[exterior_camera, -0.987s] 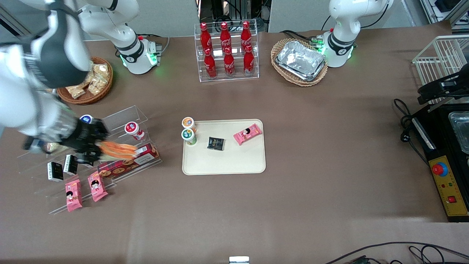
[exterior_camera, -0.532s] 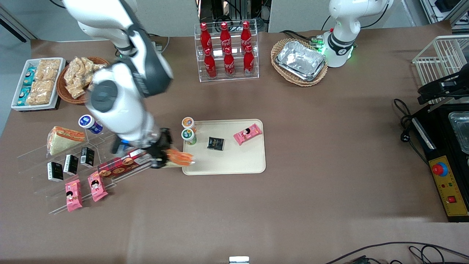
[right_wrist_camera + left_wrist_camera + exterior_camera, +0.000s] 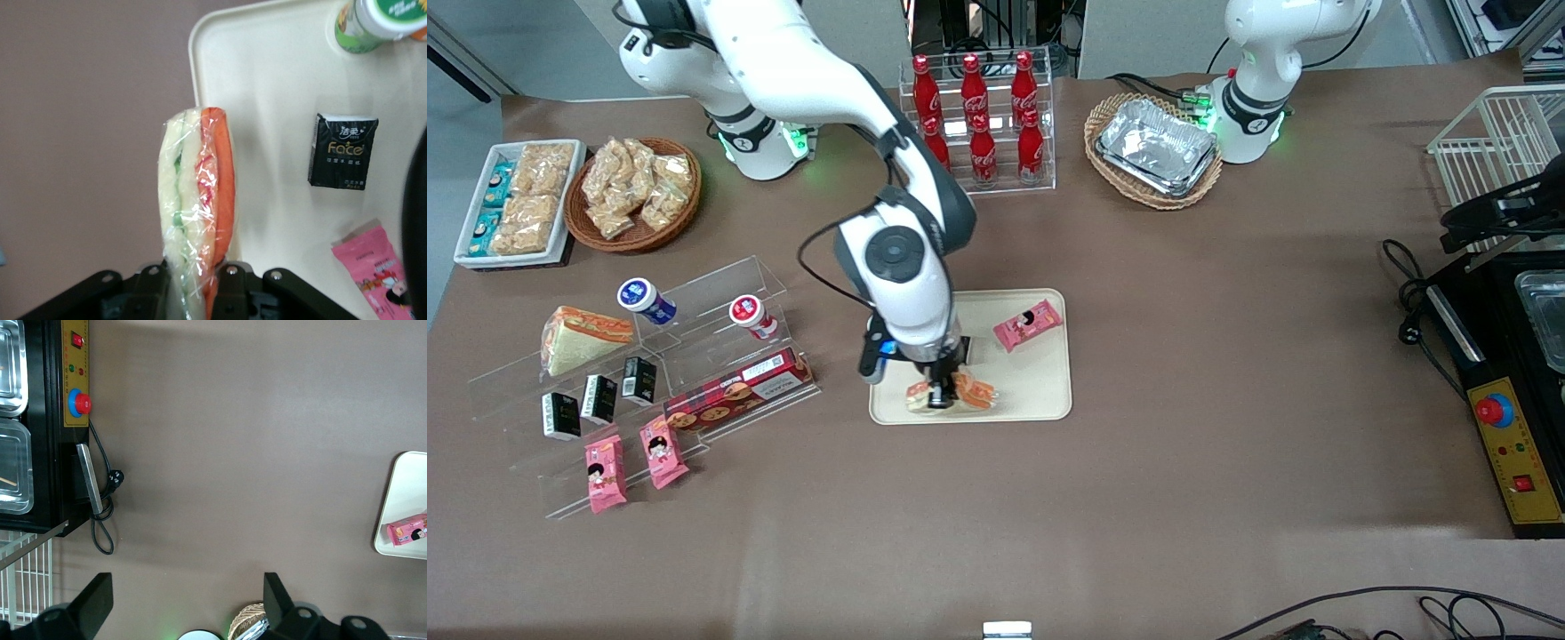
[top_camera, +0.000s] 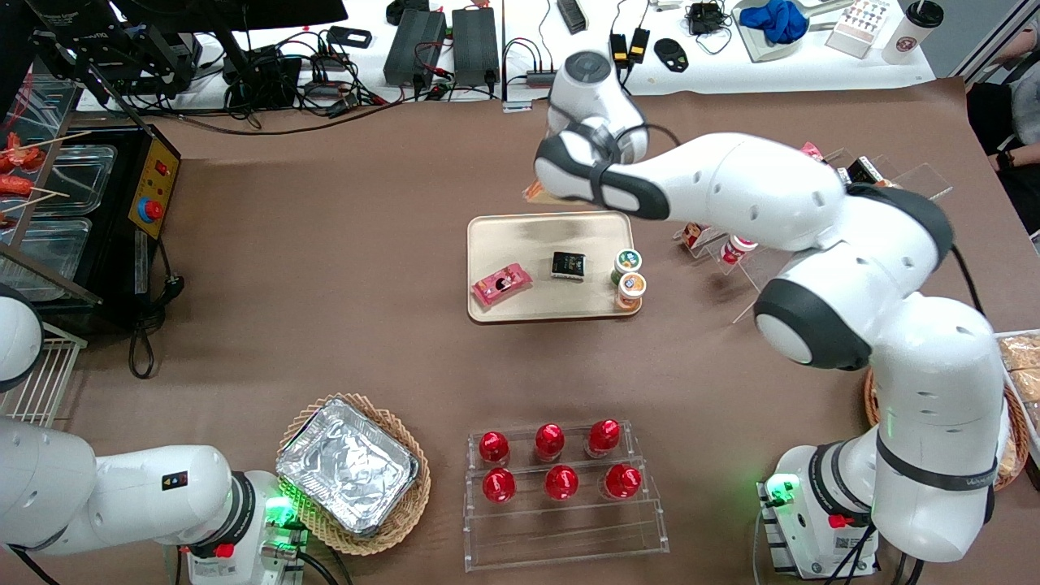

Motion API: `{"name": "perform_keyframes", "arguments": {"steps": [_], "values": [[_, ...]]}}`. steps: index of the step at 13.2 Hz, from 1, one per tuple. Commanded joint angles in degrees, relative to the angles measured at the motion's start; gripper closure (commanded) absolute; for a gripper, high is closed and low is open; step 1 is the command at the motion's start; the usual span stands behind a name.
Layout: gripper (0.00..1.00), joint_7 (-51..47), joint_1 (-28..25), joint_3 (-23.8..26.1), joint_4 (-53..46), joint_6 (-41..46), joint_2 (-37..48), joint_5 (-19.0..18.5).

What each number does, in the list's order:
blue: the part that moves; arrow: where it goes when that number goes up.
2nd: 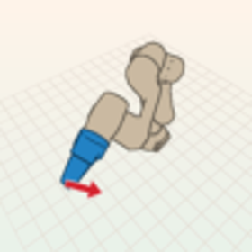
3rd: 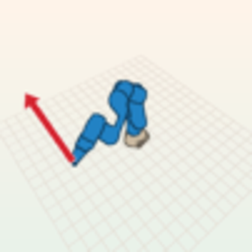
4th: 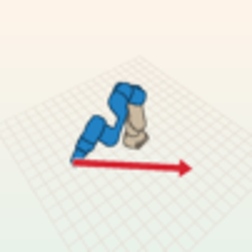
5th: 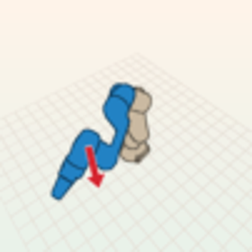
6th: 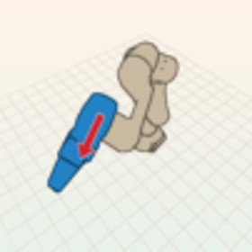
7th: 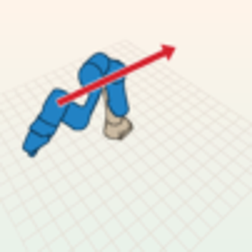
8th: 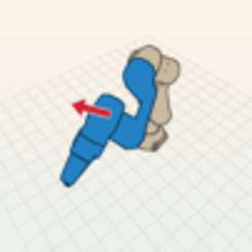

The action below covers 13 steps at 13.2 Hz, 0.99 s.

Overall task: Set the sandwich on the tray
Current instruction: 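Carry the held sandwich over the cream tray beside the black tissue pack, then lower the sandwich onto the tray and open the right gripper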

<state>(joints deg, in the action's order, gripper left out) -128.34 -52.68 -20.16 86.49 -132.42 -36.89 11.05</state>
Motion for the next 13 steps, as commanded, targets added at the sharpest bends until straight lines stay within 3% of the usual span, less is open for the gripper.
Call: {"name": "perform_keyframes", "arguments": {"steps": [1,4,13], "values": [[1.0,-0.42,-2.68,-0.75,-0.62,-1.27,-3.09,1.69],[1.0,-0.33,-3.48,-0.75,0.44,-1.35,-4.5,3.01],[1.0,3.17,-3.75,-0.93,0.26,-6.54,-8.81,2.31]]}}
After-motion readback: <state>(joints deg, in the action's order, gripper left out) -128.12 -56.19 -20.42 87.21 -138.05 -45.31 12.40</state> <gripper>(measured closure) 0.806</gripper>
